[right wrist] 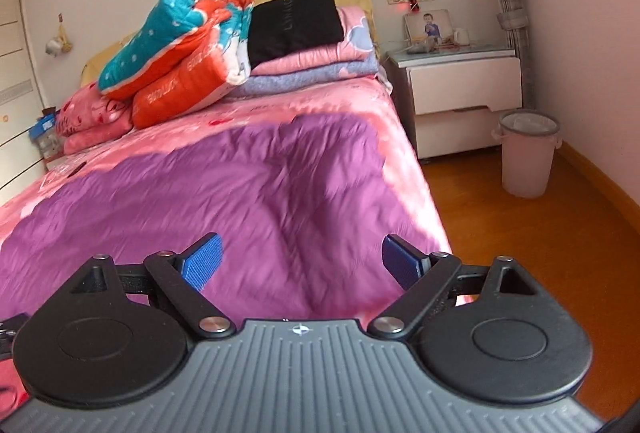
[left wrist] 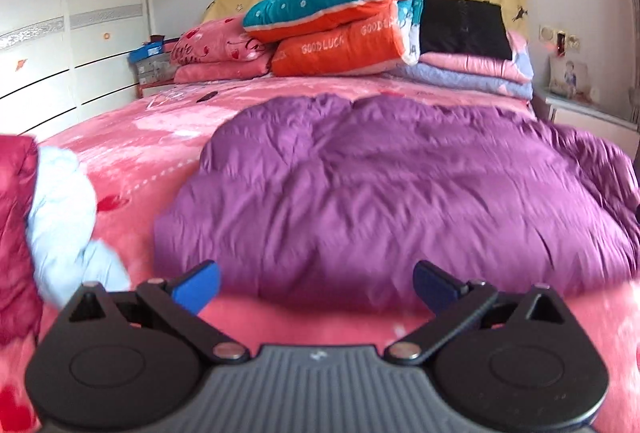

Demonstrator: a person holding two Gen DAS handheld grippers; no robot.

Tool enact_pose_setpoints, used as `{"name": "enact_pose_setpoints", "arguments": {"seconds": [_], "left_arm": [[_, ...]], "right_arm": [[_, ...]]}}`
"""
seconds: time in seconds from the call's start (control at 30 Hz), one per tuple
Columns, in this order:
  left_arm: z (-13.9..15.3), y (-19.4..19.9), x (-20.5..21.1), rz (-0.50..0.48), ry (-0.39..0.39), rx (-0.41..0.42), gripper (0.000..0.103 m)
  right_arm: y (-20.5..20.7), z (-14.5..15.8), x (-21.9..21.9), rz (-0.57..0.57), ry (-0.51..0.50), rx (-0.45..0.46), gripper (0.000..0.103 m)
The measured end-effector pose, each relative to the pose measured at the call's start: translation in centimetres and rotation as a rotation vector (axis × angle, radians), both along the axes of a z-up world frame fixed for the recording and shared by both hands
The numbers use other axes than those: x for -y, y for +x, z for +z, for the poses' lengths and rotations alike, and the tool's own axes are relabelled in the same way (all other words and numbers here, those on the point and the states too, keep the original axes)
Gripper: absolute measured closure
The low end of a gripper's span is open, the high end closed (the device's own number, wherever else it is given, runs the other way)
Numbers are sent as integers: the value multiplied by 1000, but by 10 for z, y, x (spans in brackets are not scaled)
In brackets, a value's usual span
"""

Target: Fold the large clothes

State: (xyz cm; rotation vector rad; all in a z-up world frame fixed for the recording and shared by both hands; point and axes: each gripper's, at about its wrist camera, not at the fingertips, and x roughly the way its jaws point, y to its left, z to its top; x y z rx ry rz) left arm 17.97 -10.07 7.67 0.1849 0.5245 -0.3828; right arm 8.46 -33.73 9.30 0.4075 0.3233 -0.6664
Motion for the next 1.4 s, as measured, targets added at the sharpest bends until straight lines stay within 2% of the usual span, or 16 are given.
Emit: {"name": "enact_pose_setpoints", "arguments": {"seconds": [0.2,0.33,0.43,0.53,0.7,1.0,1.2,1.4], "left_arm": [[5,-60,-13,13,9,24,1],[16,-97,-35,17,-54,1,1],[22,-120,-44,25,-47,2,1],[27,-142,-56,30,-72,-7,1],[40,-176,-75,36,-85,-10,1],[68,-220,-98,35,-126,-3,1],[84,-248,-111,30,-128,16,1],[87,-263,-128,51,-117,9,1]], "right_arm": [[-46,-7,-51,-14,-5,-5,0],[-83,-5,-79,-5,-26,-32,0],[-105,-3,-98,11,-29,-57,0],[-121,0,-114,34,-46,-87,0],[-159,17,-136,31,-65,-56,0],[-212,50,-157,45,-109,-1,0],[-237,71,-178,67,-134,-4,0],[-252,77,-195,77,-143,-15,0]]}}
